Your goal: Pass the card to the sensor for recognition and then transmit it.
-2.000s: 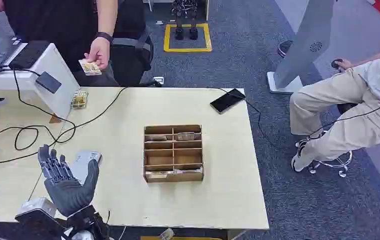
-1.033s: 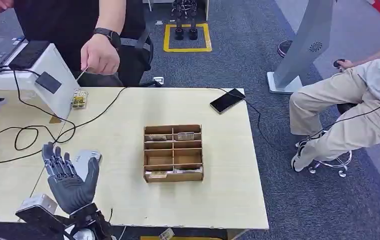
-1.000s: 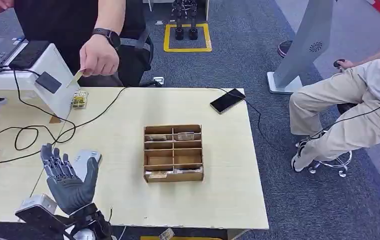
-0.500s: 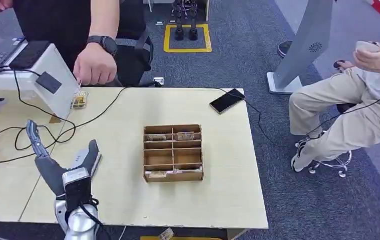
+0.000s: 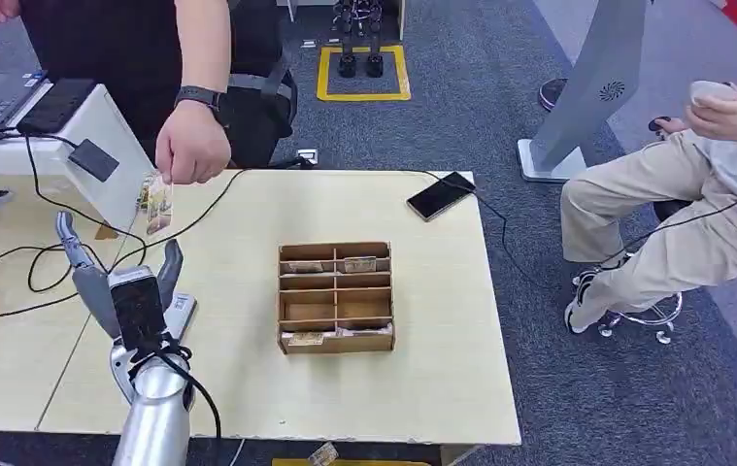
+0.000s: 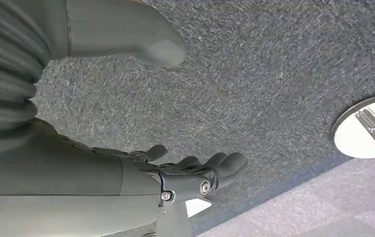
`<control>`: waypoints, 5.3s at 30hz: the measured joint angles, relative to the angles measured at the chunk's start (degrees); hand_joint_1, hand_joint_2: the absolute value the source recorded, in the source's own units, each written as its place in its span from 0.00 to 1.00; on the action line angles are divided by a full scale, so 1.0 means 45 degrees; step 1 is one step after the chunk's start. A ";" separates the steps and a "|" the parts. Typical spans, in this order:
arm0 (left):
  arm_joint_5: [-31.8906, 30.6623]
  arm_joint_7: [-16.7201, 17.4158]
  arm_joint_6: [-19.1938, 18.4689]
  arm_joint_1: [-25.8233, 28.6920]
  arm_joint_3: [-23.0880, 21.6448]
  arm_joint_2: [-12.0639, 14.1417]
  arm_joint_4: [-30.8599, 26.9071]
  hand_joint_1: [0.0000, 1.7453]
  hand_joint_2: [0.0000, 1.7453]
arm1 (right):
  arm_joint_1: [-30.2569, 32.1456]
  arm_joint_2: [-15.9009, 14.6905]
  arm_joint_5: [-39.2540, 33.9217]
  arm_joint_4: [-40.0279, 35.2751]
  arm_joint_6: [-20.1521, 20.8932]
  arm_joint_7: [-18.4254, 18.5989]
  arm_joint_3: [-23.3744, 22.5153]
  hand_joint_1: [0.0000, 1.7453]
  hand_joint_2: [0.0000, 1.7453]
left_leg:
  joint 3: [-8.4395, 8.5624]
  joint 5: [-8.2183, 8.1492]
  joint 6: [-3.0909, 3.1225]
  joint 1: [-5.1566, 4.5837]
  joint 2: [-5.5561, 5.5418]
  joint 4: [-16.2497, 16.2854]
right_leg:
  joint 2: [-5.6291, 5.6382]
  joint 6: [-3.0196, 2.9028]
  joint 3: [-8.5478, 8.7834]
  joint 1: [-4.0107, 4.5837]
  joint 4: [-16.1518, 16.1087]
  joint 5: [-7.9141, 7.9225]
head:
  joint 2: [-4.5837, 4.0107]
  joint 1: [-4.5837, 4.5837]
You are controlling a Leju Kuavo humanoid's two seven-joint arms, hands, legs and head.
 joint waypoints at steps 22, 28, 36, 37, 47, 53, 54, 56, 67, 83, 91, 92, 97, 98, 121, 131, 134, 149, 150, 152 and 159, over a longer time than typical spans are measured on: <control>-0.1424 -0.1451 0.0010 -0.0128 0.1515 -0.0645 0.0228 1.00 1.00 | -0.0001 -0.0059 0.0126 0.0068 0.0000 0.0097 0.0000 0.00 1.00 | -0.0003 0.0000 0.0000 0.0000 0.0009 0.0000 | 0.0010 0.0000 -0.0011 0.0000 0.0000 0.0001 | 0.0000 -0.0005; -0.1331 -0.1933 0.0015 -0.0136 0.1894 -0.0704 0.0228 1.00 1.00 | -0.0051 -0.0073 0.0267 0.0068 0.0000 0.0141 0.0000 0.00 1.00 | -0.0002 0.0001 -0.0001 0.0003 0.0007 0.0000 | 0.0009 0.0000 -0.0010 0.0002 0.0000 0.0001 | 0.0000 -0.0004; -0.1176 -0.2428 0.0019 -0.0183 0.2278 -0.0772 0.0228 1.00 1.00 | -0.0105 -0.0083 0.0306 0.0073 0.0000 0.0277 0.0000 0.00 1.00 | -0.0002 0.0001 -0.0001 0.0002 0.0008 0.0001 | 0.0010 0.0000 -0.0008 0.0001 0.0000 0.0002 | 0.0000 -0.0004; -0.1181 -0.2448 0.0019 -0.0183 0.2307 -0.0777 0.0228 1.00 1.00 | -0.0116 -0.0083 0.0306 0.0078 0.0000 0.0287 0.0000 0.00 1.00 | -0.0002 0.0001 -0.0001 0.0001 0.0008 0.0001 | 0.0010 0.0000 -0.0008 0.0001 0.0000 0.0002 | 0.0000 0.0000; -0.1094 -0.2521 0.0019 -0.0200 0.2526 -0.0791 0.0228 1.00 1.00 | -0.0164 -0.0083 0.0306 0.0165 0.0000 0.0306 0.0000 0.00 1.00 | -0.0003 0.0001 -0.0001 0.0002 0.0009 0.0000 | 0.0009 0.0000 -0.0011 0.0002 0.0000 0.0002 | 0.0000 -0.0004; -0.2703 -0.2530 0.0024 -0.0203 0.3199 -0.0821 -0.0241 1.00 1.00 | -0.0163 -0.0083 0.0335 0.0238 0.0000 0.0340 0.0000 0.00 1.00 | -0.0004 0.0001 -0.0001 0.0005 0.0014 0.0000 | 0.0018 -0.0001 -0.0011 0.0003 0.0003 0.0002 | 0.0000 -0.0004; -0.3194 -0.2535 0.0024 -0.0204 0.3416 -0.0845 -0.0453 1.00 1.00 | -0.0164 -0.0088 0.0369 0.0248 0.0000 0.0340 0.0000 0.00 1.00 | -0.0004 0.0001 -0.0001 0.0005 0.0014 0.0000 | 0.0020 -0.0001 -0.0011 0.0002 0.0003 0.0001 | 0.0000 -0.0005; -0.3966 -0.2535 0.0024 -0.0203 0.3867 -0.0859 -0.0860 1.00 1.00 | -0.0173 -0.0088 0.0403 0.0282 0.0000 0.0340 0.0000 0.00 1.00 | -0.0007 0.0001 -0.0001 0.0008 0.0013 0.0000 | 0.0020 -0.0001 -0.0011 0.0004 0.0003 0.0001 | 0.0000 -0.0005; -0.6621 -0.2535 0.0029 -0.0132 0.5906 -0.0942 -0.3080 1.00 1.00 | -0.0177 -0.0151 0.0403 0.0461 0.0000 0.0306 0.0000 0.00 1.00 | -0.0011 0.0001 -0.0002 0.0009 0.0009 -0.0001 | 0.0017 -0.0001 -0.0012 0.0005 0.0003 0.0001 | 0.0000 -0.0004; -1.0045 -0.2487 0.0029 0.0283 0.7698 -0.0986 -0.4425 1.00 1.00 | -0.0012 -0.0326 -0.0331 0.0665 0.0000 0.0093 0.0000 0.00 1.00 | -0.0022 0.0000 -0.0002 0.0010 0.0007 -0.0003 | 0.0011 -0.0002 -0.0018 0.0005 0.0003 -0.0002 | 0.0000 0.0000; -1.1474 -0.2530 0.0029 0.0536 0.8160 -0.0986 -0.4386 1.00 1.00 | 0.0016 -0.0355 -0.0496 0.0699 0.0000 0.0058 0.0000 0.00 1.00 | -0.0022 0.0000 -0.0002 0.0009 0.0002 -0.0003 | 0.0007 -0.0001 -0.0017 0.0005 0.0002 -0.0001 | 0.0000 0.0020; -1.1683 -0.2521 0.0029 0.0549 0.8208 -0.0986 -0.4371 1.00 1.00 | 0.0017 -0.0360 -0.0515 0.0709 0.0000 0.0058 0.0000 0.00 1.00 | -0.0022 0.0000 -0.0002 0.0008 0.0005 -0.0003 | 0.0007 -0.0001 -0.0018 0.0004 0.0002 -0.0001 | 0.0000 0.0015; -1.2848 -0.1617 0.0029 0.0691 0.8165 -0.0986 -0.4279 1.00 1.00 | 0.0020 -0.0355 -0.0651 0.0719 0.0000 0.0083 0.0000 0.00 1.00 | -0.0023 0.0000 -0.0001 0.0008 0.0003 -0.0003 | 0.0007 -0.0001 -0.0022 0.0005 0.0001 -0.0001 | 0.0000 0.0020; -1.2944 -0.1618 0.0029 0.0704 0.8179 -0.0986 -0.4226 1.00 1.00 | 0.0020 -0.0355 -0.0670 0.0719 0.0000 0.0092 0.0000 0.00 1.00 | -0.0023 0.0000 -0.0002 0.0008 0.0004 -0.0003 | 0.0007 -0.0001 -0.0022 0.0005 0.0001 -0.0001 | 0.0000 0.0019; -1.3411 0.2638 0.0029 0.2547 0.5076 -0.0500 -0.3220 1.00 1.00 | 0.0091 -0.0355 -0.0865 0.0714 0.0000 0.0189 0.0000 0.00 1.00 | -0.0028 -0.0001 -0.0002 0.0007 0.0012 -0.0003 | 0.0014 -0.0001 -0.0033 0.0004 0.0000 -0.0001 | 0.0000 0.0010; -1.3440 0.3391 0.0029 0.2799 0.4468 -0.0412 -0.2948 1.00 1.00 | 0.0090 -0.0355 -0.0889 0.0714 0.0000 0.0131 0.0000 0.00 1.00 | -0.0028 -0.0001 -0.0001 0.0006 0.0012 -0.0003 | 0.0015 -0.0001 -0.0034 0.0003 0.0000 -0.0001 | 0.0000 0.0010; -1.3431 0.3872 0.0029 0.2832 0.4167 -0.0272 -0.2720 1.00 1.00 | 0.0084 -0.0355 -0.0889 0.0714 0.0000 0.0102 0.0000 0.00 1.00 | -0.0028 -0.0001 -0.0001 0.0006 0.0012 -0.0003 | 0.0014 -0.0001 -0.0033 0.0003 0.0000 -0.0001 | 0.0000 0.0010; -1.3450 0.8507 0.0029 0.3141 0.0625 0.2263 -0.1500 1.00 1.00 | 0.0084 -0.0355 -0.0908 0.0758 0.0000 0.0000 0.0000 0.00 1.00 | -0.0027 0.0000 -0.0002 0.0010 0.0013 -0.0003 | 0.0016 -0.0002 -0.0035 0.0006 0.0001 -0.0001 | 0.0000 0.0015; -1.3450 0.8852 0.0029 0.3140 0.0285 0.2444 -0.1432 1.00 1.00 | 0.0080 -0.0355 -0.0894 0.0767 0.0000 0.0000 0.0000 0.00 1.00 | -0.0027 0.0000 -0.0002 0.0010 0.0013 -0.0003 | 0.0016 -0.0001 -0.0035 0.0005 0.0001 -0.0001 | 0.0000 0.0015; -1.3450 0.9482 0.0029 0.3118 -0.0215 0.2760 -0.1262 1.00 1.00 | 0.0079 -0.0355 -0.0889 0.0782 0.0000 0.0000 0.0000 0.00 1.00 | -0.0027 -0.0001 -0.0002 0.0007 0.0013 -0.0003 | 0.0016 -0.0001 -0.0035 0.0004 0.0000 -0.0001 | 0.0000 0.0010; -1.3450 1.1810 0.0029 0.2724 -0.2547 0.3725 -0.0152 1.00 1.00 | 0.0068 -0.0355 -0.0908 0.0850 0.0000 0.0000 0.0000 0.00 1.00 | -0.0028 -0.0001 -0.0002 0.0006 0.0012 -0.0003 | 0.0014 -0.0001 -0.0035 0.0003 0.0000 -0.0001 | 0.0000 0.0010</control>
